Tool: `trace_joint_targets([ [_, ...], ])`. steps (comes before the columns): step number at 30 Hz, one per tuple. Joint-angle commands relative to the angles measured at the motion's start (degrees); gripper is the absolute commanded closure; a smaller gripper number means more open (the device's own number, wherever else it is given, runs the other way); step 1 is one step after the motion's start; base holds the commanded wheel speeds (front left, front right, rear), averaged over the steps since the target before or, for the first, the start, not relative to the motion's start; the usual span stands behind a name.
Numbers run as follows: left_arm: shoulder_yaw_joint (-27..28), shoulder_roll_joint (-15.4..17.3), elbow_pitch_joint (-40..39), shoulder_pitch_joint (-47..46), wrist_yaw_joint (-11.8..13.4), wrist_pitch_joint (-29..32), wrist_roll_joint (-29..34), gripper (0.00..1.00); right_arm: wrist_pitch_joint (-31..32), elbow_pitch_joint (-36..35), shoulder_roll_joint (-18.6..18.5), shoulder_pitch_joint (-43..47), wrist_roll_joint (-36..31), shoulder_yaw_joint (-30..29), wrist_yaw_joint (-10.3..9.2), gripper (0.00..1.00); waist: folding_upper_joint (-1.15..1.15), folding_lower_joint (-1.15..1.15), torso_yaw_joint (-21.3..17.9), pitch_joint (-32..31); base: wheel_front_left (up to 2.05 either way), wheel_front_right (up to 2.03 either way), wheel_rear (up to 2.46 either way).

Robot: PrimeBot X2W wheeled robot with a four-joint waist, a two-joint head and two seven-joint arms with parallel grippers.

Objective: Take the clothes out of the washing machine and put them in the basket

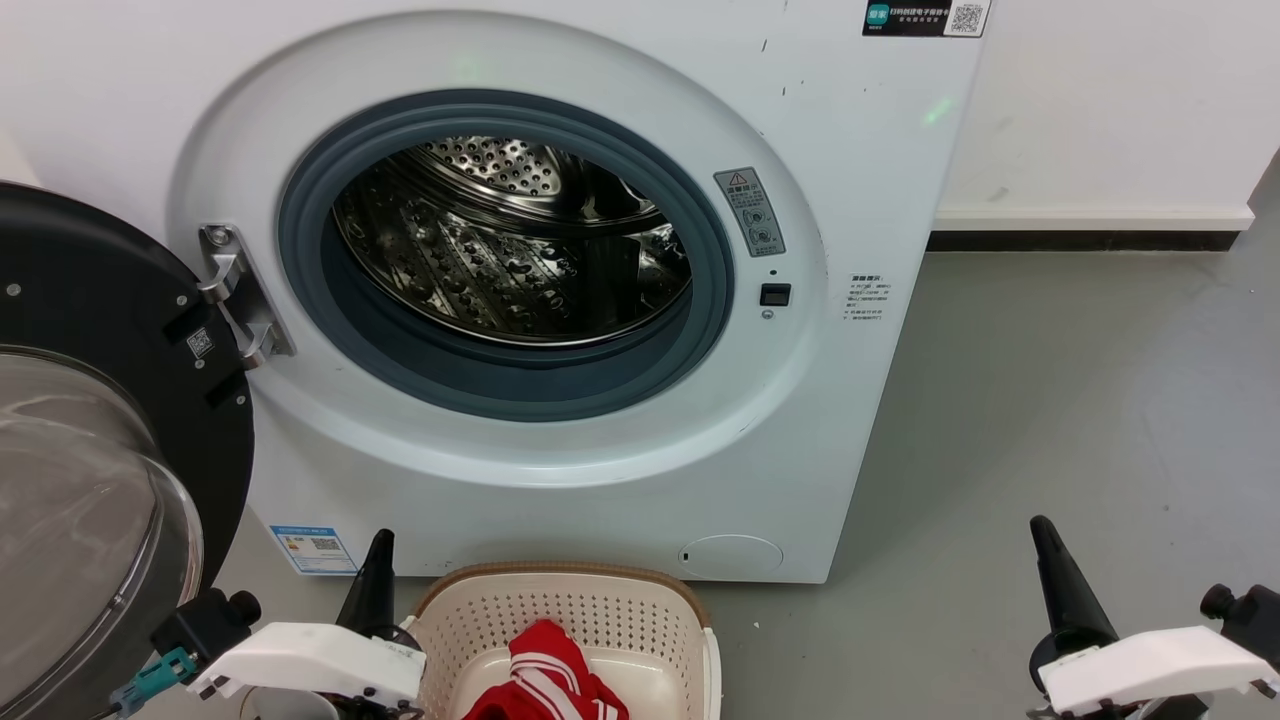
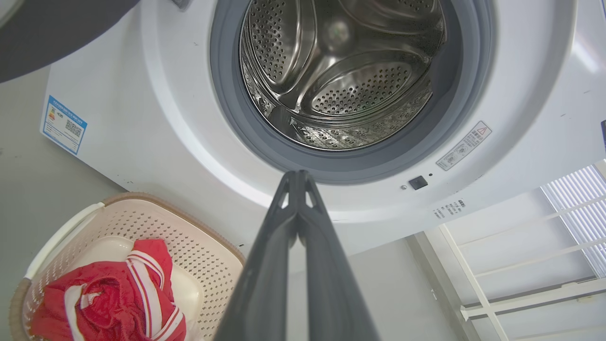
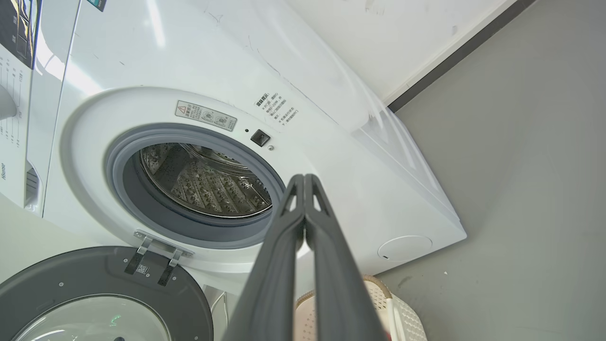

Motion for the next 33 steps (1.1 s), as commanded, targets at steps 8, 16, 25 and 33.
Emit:
trace_joint_targets([
  [8,1.51,-0.25,-0.18,-2.01,-1.21,1.35,-6.58,1.0,0.98,0.31,-0.49,-2.87,7.14,-0.63,0.0,1.0,0.0,0.0,-0.06,0.31,0.0,0.0,0.0],
  [16,2.53,-0.62,0.13,-2.41,-1.98,2.41,-11.6,1.0,1.81,0.95,-0.5,-3.69,12.49,-1.01,0.0,1.0,0.0,-0.01,-0.12,0.59,0.0,0.0,0.0],
  [25,3.66,-1.04,0.48,-3.1,-2.79,3.57,-17.33,1.0,2.8,1.7,-0.48,-4.64,18.59,-1.51,0.0,1.0,0.0,-0.01,-0.2,0.95,0.0,0.0,0.0],
  [33,4.59,-1.31,0.76,-3.35,-3.45,4.54,-21.59,1.0,3.5,2.3,-0.44,-5.31,23.12,-1.91,0.0,1.0,0.0,-0.01,-0.26,1.23,0.0,0.0,0.0],
])
